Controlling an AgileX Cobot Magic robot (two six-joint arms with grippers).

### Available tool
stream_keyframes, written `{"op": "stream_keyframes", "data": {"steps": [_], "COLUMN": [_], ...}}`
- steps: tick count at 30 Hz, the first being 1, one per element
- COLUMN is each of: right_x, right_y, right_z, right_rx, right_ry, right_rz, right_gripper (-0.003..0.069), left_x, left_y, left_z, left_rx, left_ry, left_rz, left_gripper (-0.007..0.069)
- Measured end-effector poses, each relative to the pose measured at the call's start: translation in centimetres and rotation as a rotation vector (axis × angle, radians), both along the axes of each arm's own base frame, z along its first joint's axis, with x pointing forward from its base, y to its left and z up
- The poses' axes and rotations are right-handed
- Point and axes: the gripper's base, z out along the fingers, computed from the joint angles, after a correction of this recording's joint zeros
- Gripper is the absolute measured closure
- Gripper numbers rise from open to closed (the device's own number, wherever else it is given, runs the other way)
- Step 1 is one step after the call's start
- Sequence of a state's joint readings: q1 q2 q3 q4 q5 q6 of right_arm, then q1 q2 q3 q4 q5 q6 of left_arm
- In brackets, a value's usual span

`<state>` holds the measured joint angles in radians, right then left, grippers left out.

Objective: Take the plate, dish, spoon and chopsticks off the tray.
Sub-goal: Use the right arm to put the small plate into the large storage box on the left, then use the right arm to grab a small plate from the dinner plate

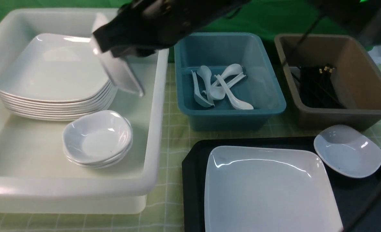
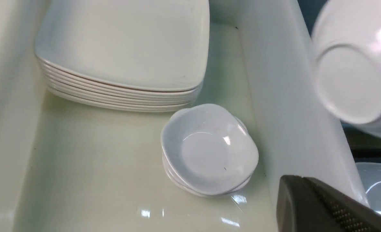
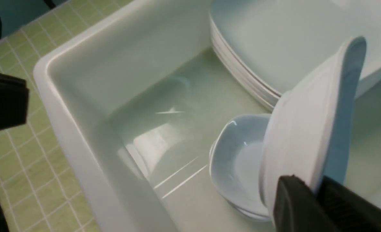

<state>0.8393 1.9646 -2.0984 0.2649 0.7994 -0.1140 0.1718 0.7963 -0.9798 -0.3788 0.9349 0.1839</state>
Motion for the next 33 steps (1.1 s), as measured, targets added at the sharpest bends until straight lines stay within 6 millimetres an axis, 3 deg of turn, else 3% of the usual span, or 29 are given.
{"op": "stream_keyframes", "data": {"steps": [4, 8, 13, 16, 20, 23, 25, 27, 30, 31, 32, 33], "right_x": [1.1, 2.1, 2.7, 2.7, 2.4, 2.1, 1.8, 1.4, 1.7, 2.0, 2.6, 2.8], "right_y": [3.2, 4.9, 6.1, 6.4, 6.8, 6.8, 6.3, 5.3, 1.0, 0.0, -2.8, -3.1], "right_z": [-4.7, -8.4, -11.1, -11.7, -11.7, -11.4, -10.7, -9.6, -5.6, -5.1, -3.0, -3.0], "right_rx": [-0.100, -0.161, -0.194, -0.197, -0.193, -0.201, -0.226, -0.294, -0.502, -0.546, -0.611, -0.617], "right_ry": [-0.002, -0.016, -0.037, -0.043, -0.051, -0.048, -0.048, -0.057, -0.159, -0.168, -0.190, -0.183], "right_rz": [0.028, 0.031, 0.036, 0.040, 0.046, 0.053, 0.059, 0.059, -0.023, -0.054, -0.136, -0.143], "right_gripper": [0.0593, 0.0593, 0.0580, 0.0508, 0.0342, 0.0258, 0.0238, 0.0256, 0.0449, 0.0498, 0.0573, 0.0580], "left_x": [-0.3, -0.4, -0.5, -0.5, -0.5, -0.5, -0.5, -0.5, -0.6, -0.6, -0.7, -0.7], "left_y": [-0.1, -0.3, -0.4, -0.4, -0.4, -0.4, -0.4, -0.6, -1.6, -1.9, -2.6, -2.7], "left_z": [-0.2, -0.4, -0.4, -0.4, -0.4, -0.4, -0.4, -0.4, -0.8, -1.0, -1.5, -1.5], "left_rx": [-0.007, -0.008, -0.013, -0.011, 0.001, 0.005, 0.003, 0.005, 0.027, 0.033, 0.042, 0.042], "left_ry": [0.034, 0.057, 0.058, 0.057, 0.054, 0.053, 0.056, 0.062, 0.069, 0.072, 0.076, 0.077], "left_rz": [-0.014, -0.036, -0.049, -0.052, -0.062, -0.065, -0.068, -0.080, -0.171, -0.199, -0.263, -0.271], "left_gripper": [0.0622, 0.0622, 0.0622, 0.0622, 0.0622, 0.0622, 0.0622, 0.0622, 0.0622, 0.0622, 0.0622, 0.0622]}}
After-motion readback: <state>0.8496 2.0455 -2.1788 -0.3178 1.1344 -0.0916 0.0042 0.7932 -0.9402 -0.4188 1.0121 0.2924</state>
